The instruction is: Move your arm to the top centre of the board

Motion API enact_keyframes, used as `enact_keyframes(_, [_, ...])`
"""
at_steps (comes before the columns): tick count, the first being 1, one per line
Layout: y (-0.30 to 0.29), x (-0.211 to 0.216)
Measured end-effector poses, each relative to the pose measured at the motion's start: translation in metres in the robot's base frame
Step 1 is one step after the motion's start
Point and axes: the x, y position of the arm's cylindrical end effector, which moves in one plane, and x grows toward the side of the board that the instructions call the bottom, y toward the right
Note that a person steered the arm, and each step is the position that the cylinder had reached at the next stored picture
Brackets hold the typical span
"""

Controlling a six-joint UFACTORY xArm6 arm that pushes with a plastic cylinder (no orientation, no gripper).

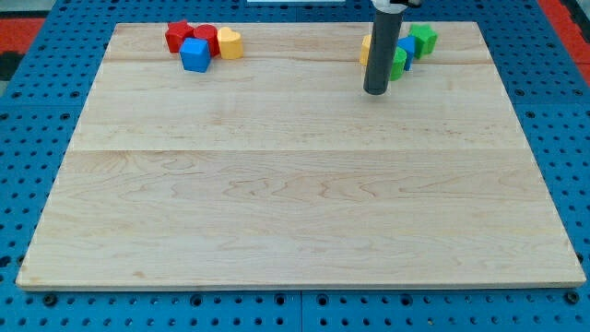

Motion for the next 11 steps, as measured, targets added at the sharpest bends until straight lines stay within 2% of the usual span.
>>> enact_keyframes(2, [-0.099, -0.006])
enact_keyframes(7, [-0.113, -0.012])
enact_keyframes(9, [-0.132, -0.125])
enact_keyframes(10, [-0.215, -0.139])
enact_keyframes(11, [-0.232, -0.144])
